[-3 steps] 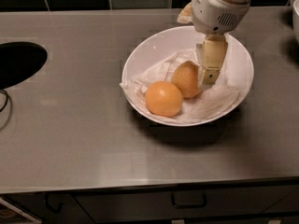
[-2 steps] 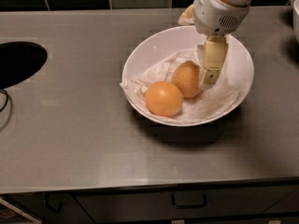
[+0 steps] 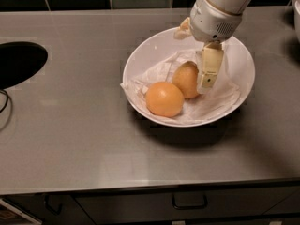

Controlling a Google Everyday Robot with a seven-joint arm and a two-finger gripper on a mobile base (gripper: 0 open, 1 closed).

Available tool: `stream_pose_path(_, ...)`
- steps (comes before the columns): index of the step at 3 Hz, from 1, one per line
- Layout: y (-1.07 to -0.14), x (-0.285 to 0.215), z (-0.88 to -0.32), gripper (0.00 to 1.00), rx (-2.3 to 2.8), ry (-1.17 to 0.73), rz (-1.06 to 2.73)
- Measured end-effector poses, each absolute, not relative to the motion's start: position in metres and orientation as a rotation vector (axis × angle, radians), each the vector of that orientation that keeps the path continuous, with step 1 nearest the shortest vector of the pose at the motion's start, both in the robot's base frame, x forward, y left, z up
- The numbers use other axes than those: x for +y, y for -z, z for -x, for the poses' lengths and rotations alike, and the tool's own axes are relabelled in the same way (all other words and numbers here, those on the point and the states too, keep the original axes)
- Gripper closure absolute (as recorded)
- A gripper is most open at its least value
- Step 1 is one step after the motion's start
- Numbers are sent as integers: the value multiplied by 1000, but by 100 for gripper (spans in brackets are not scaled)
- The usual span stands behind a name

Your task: Pick orange from white bowl

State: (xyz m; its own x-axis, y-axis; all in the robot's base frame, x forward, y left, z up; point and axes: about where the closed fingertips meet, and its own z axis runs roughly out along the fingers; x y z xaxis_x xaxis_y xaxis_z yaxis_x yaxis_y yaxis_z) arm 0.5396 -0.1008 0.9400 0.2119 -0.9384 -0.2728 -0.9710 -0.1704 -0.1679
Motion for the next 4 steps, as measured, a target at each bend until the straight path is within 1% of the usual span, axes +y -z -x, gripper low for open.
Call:
stream_pose_path(1, -933, -98, -542, 9, 1777, -200, 2210)
stream_pose_path(2, -927, -96, -544, 15, 1770, -225, 2216)
stream_pose_path(4, -919, -102, -546, 17, 1786, -238, 2208)
